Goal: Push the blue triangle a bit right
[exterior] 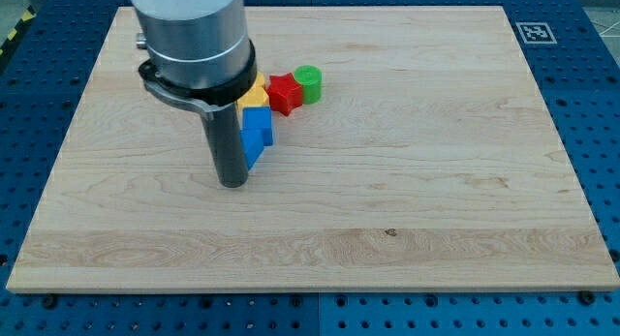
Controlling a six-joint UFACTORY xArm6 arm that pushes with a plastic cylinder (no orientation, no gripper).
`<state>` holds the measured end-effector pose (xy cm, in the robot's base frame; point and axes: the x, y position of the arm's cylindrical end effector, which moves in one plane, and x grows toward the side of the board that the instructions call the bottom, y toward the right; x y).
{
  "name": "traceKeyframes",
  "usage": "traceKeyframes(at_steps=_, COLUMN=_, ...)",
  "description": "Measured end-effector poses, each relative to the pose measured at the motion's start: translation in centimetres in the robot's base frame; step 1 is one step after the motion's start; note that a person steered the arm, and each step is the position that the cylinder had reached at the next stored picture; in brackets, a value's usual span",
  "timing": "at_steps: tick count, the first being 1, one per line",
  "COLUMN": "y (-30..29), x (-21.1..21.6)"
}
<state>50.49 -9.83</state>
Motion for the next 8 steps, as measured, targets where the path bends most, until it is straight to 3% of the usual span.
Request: traceKeyframes(at_steps=8, y=0.9, x=-1.4)
